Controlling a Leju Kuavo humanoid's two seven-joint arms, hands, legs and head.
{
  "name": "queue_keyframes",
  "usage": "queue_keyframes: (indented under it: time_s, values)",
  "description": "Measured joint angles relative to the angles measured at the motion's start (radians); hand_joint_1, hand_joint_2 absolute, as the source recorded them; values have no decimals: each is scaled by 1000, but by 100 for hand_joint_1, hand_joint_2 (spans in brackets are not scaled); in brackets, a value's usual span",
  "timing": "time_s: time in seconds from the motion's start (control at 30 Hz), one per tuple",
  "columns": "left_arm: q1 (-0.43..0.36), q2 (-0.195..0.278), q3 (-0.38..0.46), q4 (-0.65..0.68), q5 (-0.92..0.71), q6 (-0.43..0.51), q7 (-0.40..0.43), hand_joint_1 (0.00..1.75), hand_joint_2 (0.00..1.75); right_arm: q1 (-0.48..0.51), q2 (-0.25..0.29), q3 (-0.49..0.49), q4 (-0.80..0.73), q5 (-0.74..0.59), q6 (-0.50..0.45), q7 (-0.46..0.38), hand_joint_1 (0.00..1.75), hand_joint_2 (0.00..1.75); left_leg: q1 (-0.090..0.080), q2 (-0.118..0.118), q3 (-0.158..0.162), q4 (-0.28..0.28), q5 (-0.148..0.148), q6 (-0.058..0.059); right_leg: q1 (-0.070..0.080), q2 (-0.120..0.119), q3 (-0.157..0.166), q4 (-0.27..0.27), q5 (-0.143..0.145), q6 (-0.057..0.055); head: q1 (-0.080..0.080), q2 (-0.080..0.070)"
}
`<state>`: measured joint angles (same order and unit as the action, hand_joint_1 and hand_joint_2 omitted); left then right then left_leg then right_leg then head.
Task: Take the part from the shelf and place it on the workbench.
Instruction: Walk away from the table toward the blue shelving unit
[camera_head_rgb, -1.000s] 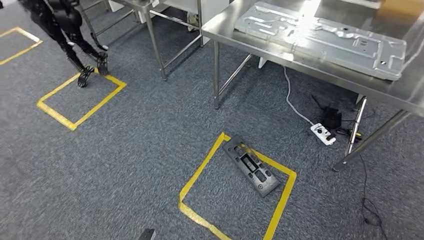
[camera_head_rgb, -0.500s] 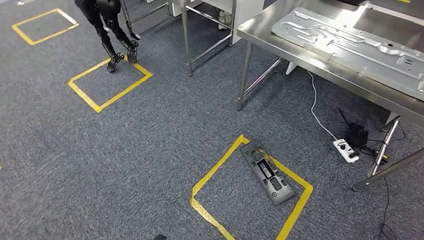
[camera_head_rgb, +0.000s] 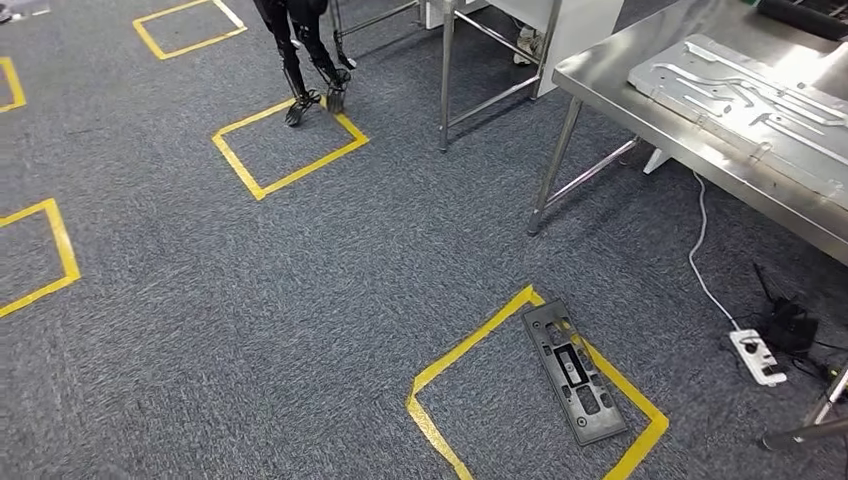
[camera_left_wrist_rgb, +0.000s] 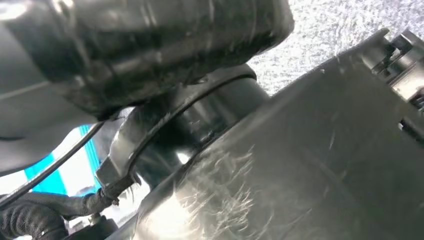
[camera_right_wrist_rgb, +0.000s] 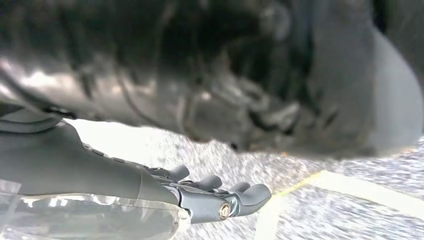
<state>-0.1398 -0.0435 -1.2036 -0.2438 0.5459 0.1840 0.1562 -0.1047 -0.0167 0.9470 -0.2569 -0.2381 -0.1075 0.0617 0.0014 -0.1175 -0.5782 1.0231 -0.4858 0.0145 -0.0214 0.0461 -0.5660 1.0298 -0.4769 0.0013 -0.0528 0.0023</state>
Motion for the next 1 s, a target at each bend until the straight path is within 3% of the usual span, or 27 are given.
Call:
queue_keyframes:
  time_s: [0.03,0.1,0.17,0.2,0.23,0.27,0.33,0.4,0.47,0.53,0.57,0.63,0.67,0.7,0.73,0.77,0.83,0.9,0.93,0.97,1.0]
  values:
    - [-1,1,-12,-2,-14,1,-11,0,0,0,3,-6,1,-14,5,0,0,0,-1,25,-11,23,-14,-6,-2,-12,4,-6,1,-6,-4,0]
    - [-7,4,-38,-7,-38,-6,-33,0,0,2,8,-21,2,-40,17,-1,0,0,1,84,-64,127,-69,-19,-1,-39,10,-13,0,-15,-11,0]
    - [-11,6,-58,-11,-52,-16,-46,0,0,5,12,-35,2,-54,26,-2,0,0,6,102,-128,245,-112,-29,1,-68,12,-12,-4,-20,-13,0]
    - [-11,8,-64,-12,-55,-19,-49,0,0,6,13,-41,2,-57,27,-2,0,0,9,105,-140,265,-109,-32,1,-82,13,-12,-7,-20,-13,0]
    - [-10,9,-71,-13,-57,-22,-51,0,0,6,14,-46,2,-60,27,-2,0,0,10,108,-133,246,-88,-33,1,-94,15,-12,-9,-19,-13,0]
    - [-9,11,-76,-14,-59,-26,-53,0,0,6,16,-51,2,-63,28,-2,0,0,11,116,-105,190,-52,-33,1,-105,19,-12,-12,-16,-13,0]
    - [-10,14,-85,-16,-57,-46,-62,0,0,5,18,-62,2,-68,31,-3,0,0,6,155,-34,53,5,-25,4,-124,28,-11,-18,-9,-13,0]
    - [-16,15,-87,-21,-21,-69,-75,0,0,3,20,-70,2,-58,49,3,0,0,-3,175,-4,-9,19,-10,8,-140,34,-11,-24,1,-11,0]
    - [-32,4,-83,-23,79,-44,-44,0,0,-10,27,-68,2,1,111,38,0,0,-5,156,-5,-14,21,4,10,-155,37,-13,-26,12,-10,0]
    - [-71,-18,-68,-22,171,9,39,0,0,-39,40,-52,1,78,191,95,0,0,0,136,-3,-23,29,16,7,-133,28,8,-42,22,-6,0]
    - [-97,-28,-59,-21,190,23,77,0,0,-56,49,-43,-1,105,220,118,0,0,3,126,-2,-28,33,23,5,-109,9,47,-63,26,-2,0]
    - [-145,-40,-44,-19,199,21,122,0,0,-86,66,-25,-4,135,257,150,0,0,4,107,-4,-29,36,29,3,-63,-56,176,-120,30,6,0]
    - [-161,-42,-36,-18,204,12,129,0,0,-98,73,-17,-5,145,269,160,0,0,3,96,-3,-29,36,31,3,-54,-89,237,-139,31,8,0]
    - [-169,-43,-28,-16,213,2,129,0,0,-108,79,-9,-7,152,279,167,0,0,3,83,-1,-28,36,31,3,-50,-108,269,-138,31,8,0]
    - [-172,-43,-20,-13,224,-8,124,0,0,-116,84,-1,-8,160,288,173,0,0,3,69,2,-27,35,30,2,-47,-109,264,-118,31,8,0]
    - [-170,-43,-13,-10,236,-16,115,0,0,-122,88,5,-8,167,296,177,0,0,3,55,4,-25,33,27,1,-44,-93,221,-82,30,8,0]
    - [-161,-42,-2,-3,260,-27,97,0,0,-134,96,18,-9,183,310,189,0,0,3,31,2,-16,28,19,-5,-2,-45,94,-12,27,8,0]
    - [-156,-41,6,1,275,-35,87,0,0,-148,110,33,-12,195,326,202,0,0,4,10,-13,-5,26,7,-10,42,-21,23,5,22,7,0]
    - [-155,-41,10,4,278,-37,84,0,0,-155,118,41,-14,200,335,210,0,0,6,-1,-20,-4,28,0,-9,48,-19,18,0,17,7,0]
    - [-155,-40,15,7,280,-38,81,0,0,-161,127,49,-16,206,345,219,0,0,10,-14,-26,-5,31,-6,-9,38,-18,15,0,12,7,0]
    - [-155,-37,20,11,279,-39,78,0,0,-167,134,57,-17,210,354,227,0,0,12,-12,-29,-3,31,-12,-8,27,-16,12,1,6,8,0]
